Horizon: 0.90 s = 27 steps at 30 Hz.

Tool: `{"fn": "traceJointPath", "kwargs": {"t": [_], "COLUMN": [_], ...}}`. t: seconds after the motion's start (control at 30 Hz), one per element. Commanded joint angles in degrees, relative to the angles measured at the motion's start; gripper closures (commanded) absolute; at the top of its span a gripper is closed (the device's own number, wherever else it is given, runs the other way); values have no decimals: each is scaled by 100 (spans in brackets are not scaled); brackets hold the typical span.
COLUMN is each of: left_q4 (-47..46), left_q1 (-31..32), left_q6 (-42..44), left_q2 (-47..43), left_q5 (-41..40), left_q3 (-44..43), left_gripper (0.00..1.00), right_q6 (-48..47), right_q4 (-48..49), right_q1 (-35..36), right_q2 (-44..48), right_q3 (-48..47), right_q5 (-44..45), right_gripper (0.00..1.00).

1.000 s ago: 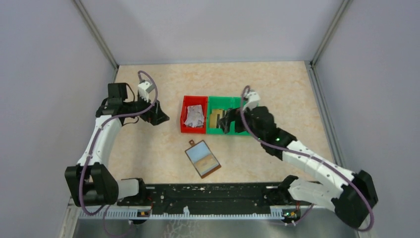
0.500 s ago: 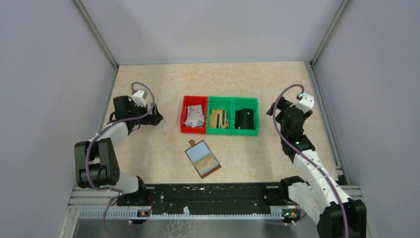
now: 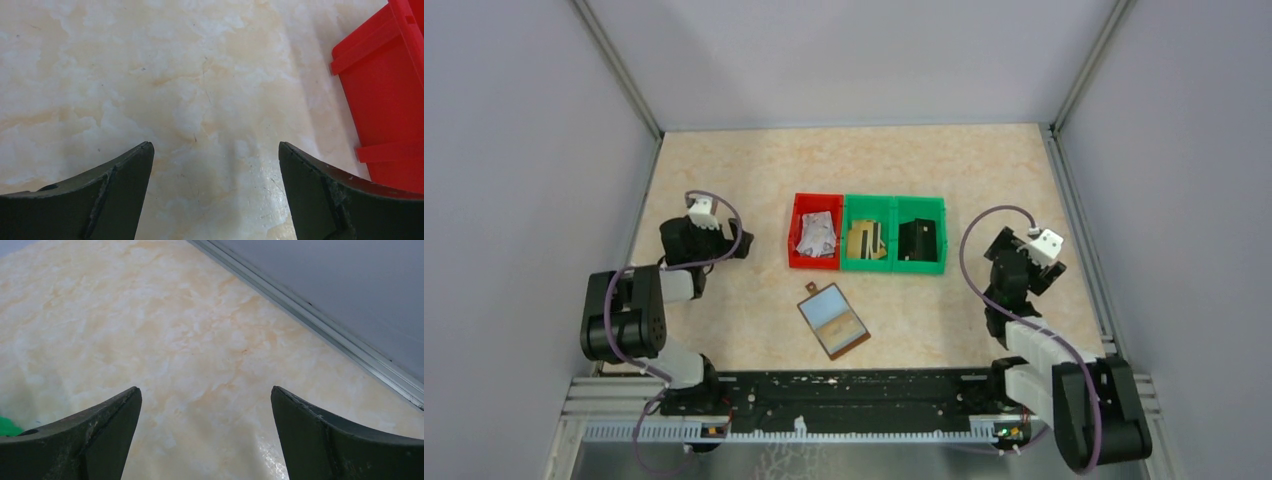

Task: Take the credit cards out of the card holder
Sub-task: Reset both arms

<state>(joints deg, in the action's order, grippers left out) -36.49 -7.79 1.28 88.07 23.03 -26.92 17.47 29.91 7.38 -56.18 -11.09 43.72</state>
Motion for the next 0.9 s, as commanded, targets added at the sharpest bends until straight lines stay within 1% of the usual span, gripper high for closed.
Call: {"fn": "traceJointPath", "kwargs": {"t": [0.0,0.07,0.13,0.2,0.27,0.33,0.37,0.4,0.43,0.47,0.5,0.57,0.6,0.63,0.67,0.73,0.87], "left_q4": [-1603,-1525,-1627,-1978,-2375,-3046,-3354,-3758,-4415,-5067,-5000,-3586,-3237,-3221,-3205,-2962,-3094], "left_q1": [-26,-18,-24,-21,-20,4,55,133,206,223,220,269,370,430,504,574,577], "left_q6": [-114,-119,-117,-114,-112,-114,-118,-106,-68,-93,-115,-107,-46,82,172,219,235], "left_q2": [202,208,153,37,-85,-155,-161,-66,179,455,474,118,105,203,260,214,184], "left_q5": [19,13,3,-37,-81,-184,-291,-459,-601,-669,-733,-854,-989,-999,-1027,-1076,-1063], "left_q3": [227,191,288,544,835,1170,1367,1663,1850,1925,1852,1429,1287,1188,1124,1053,1136], "left_gripper": [1,1,1,1,1,1,1,1,1,1,1,1,1,1,1,1,1], "right_q6": [-414,-558,-673,-794,-941,-1305,-1461,-1679,-1925,-2054,-2007,-1801,-1617,-1513,-1367,-1314,-1322], "right_q4": [1813,2441,2818,3303,3501,4361,4391,4684,5470,6036,5820,4909,4493,4134,3988,4130,4194], "right_q1": [-119,-122,-116,-121,-122,-117,-111,-111,-107,-19,66,23,-54,-148,-289,-410,-414], "right_q2": [-564,-886,-1153,-1453,-1782,-2178,-2239,-2431,-2788,-3047,-2945,-2778,-2816,-2813,-2744,-2755,-2756], "right_q3": [275,398,383,371,293,466,495,567,704,837,848,528,269,73,70,117,155], "right_q5": [64,-101,-206,-420,-734,-1254,-1799,-2342,-2660,-2488,-2185,-1889,-1863,-1946,-2175,-2314,-2317], "right_gripper": [1,1,1,1,1,1,1,1,1,1,1,1,1,1,1,1,1]}}
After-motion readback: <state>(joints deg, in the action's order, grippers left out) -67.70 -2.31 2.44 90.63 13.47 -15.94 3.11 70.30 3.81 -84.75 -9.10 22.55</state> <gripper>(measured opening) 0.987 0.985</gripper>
